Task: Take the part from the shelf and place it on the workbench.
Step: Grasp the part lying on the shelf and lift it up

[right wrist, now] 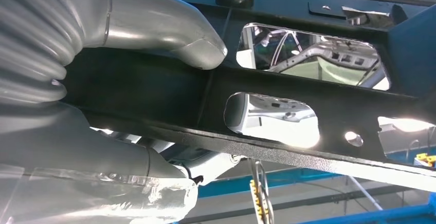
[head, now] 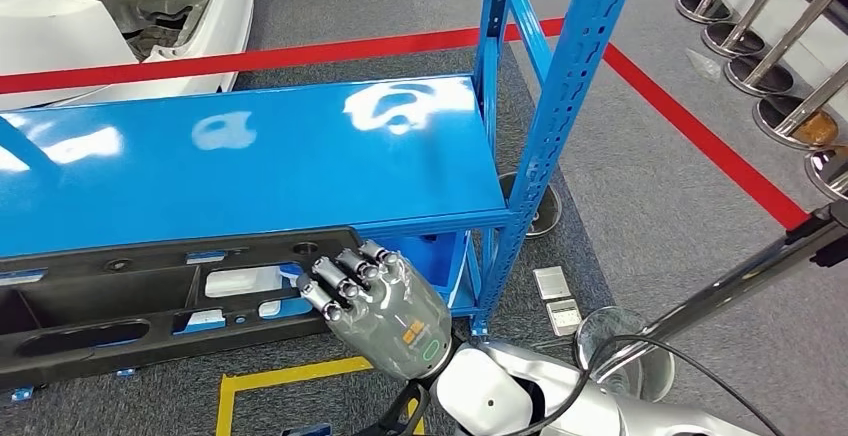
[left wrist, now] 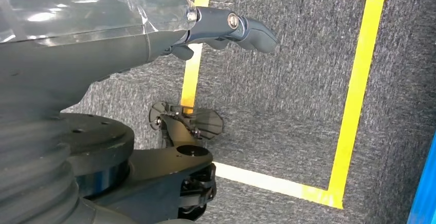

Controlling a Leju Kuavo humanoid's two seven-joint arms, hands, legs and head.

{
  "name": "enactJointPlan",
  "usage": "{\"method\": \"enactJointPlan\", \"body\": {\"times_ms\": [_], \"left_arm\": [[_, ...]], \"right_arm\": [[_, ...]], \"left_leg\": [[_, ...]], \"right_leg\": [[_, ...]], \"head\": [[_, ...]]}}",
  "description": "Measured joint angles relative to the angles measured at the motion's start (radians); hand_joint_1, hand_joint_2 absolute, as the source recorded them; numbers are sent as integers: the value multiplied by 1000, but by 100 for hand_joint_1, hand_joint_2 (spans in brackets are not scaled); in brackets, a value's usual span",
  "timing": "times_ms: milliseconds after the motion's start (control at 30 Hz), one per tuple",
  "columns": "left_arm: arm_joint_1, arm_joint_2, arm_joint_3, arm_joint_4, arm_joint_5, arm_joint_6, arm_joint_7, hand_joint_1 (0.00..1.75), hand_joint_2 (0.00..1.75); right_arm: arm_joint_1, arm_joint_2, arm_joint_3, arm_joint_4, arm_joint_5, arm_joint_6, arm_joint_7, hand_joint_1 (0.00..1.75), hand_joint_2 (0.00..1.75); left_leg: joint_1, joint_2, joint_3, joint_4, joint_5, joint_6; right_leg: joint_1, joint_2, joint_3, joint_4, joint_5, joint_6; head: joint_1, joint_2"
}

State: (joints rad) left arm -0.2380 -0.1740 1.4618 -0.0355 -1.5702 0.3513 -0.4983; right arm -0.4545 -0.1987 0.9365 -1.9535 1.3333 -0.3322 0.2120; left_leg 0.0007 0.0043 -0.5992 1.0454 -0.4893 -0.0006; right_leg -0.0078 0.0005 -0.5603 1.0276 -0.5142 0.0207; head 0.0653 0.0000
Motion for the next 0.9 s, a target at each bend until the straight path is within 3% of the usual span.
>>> {"method": "enactJointPlan", "body": {"times_ms": [67,133,200,233,267,333,400,467,533,600,667,700,733,767,833,900], "left_arm": [[0,0,0,0,0,0,0,0,175],[0,0,0,0,0,0,1,0,175],[1,0,0,0,0,0,3,0,175],[1,0,0,0,0,-1,4,0,175],[1,0,0,0,0,-1,6,0,175],[0,0,0,0,0,-1,8,0,175],[0,0,0,0,0,-1,9,0,175],[1,0,0,0,0,-2,10,0,175],[1,0,0,0,0,-1,10,0,175],[-1,-1,0,0,0,-1,10,0,175],[0,-1,0,0,0,-2,10,0,175],[1,-1,0,0,0,-2,10,0,175],[1,-1,0,0,0,-2,10,0,175],[1,-1,0,0,0,-2,10,0,175],[1,-1,0,0,0,-2,10,0,175],[1,-2,0,0,0,-2,10,0,175]], "right_arm": [[-1,0,0,0,0,1,0,175,175],[0,0,0,1,0,1,0,175,175],[0,0,0,3,0,2,1,175,175],[0,0,0,5,-1,2,1,175,175],[1,0,0,6,-1,2,1,175,175],[1,1,0,7,-1,3,2,175,175],[0,3,0,7,-3,3,4,175,175],[0,5,0,8,-5,3,4,175,175],[0,5,0,8,-9,3,4,175,175],[0,5,0,9,-13,2,4,175,175],[1,5,0,12,-15,2,4,175,175],[1,5,0,15,-15,2,4,175,175],[2,5,0,17,-16,2,4,175,175],[2,5,0,19,-16,2,4,175,175],[1,5,0,21,-17,2,4,175,175],[0,6,0,22,-17,2,5,175,175]], "left_leg": [[2,-2,-19,54,-43,-11],[7,-3,-64,172,-112,-21],[11,-3,-94,259,-142,-27],[13,-3,-86,253,-129,-28],[15,-3,-61,210,-101,-28],[17,-4,6,76,-46,-27],[14,-6,34,4,-29,-21],[11,-6,31,-2,-27,-9],[12,-4,28,-8,-18,6],[13,-1,24,-13,-10,20],[10,1,16,-13,-6,27],[8,1,12,-12,-4,28],[7,1,9,-11,-2,29],[5,1,8,-10,-1,29],[4,0,6,-8,0,26],[2,0,0,-4,4,18]], "right_leg": [[-6,-3,-1,-8,8,-11],[-7,-6,-5,-8,12,-15],[-7,-8,-10,-5,14,-16],[-7,-8,-11,-3,14,-16],[-8,-8,-12,0,14,-15],[-7,-6,-15,7,12,-9],[-4,-5,-22,13,14,3],[-4,-4,-26,13,20,15],[-7,-4,-32,27,6,24],[-9,-3,-64,107,-51,30],[-9,-3,-115,233,-116,33],[-9,-3,-130,274,-129,34],[-8,-3,-127,279,-122,33],[-8,-3,-105,246,-98,30],[-6,-3,-31,112,-37,20],[-1,-2,9,19,-12,11]], "head": [[-7,0],[-15,0],[-17,0],[-18,0],[-18,0],[-20,0],[-19,0],[-17,0],[-15,0],[-7,0],[1,0],[3,0],[3,0],[4,0],[5,0],[4,0]]}}
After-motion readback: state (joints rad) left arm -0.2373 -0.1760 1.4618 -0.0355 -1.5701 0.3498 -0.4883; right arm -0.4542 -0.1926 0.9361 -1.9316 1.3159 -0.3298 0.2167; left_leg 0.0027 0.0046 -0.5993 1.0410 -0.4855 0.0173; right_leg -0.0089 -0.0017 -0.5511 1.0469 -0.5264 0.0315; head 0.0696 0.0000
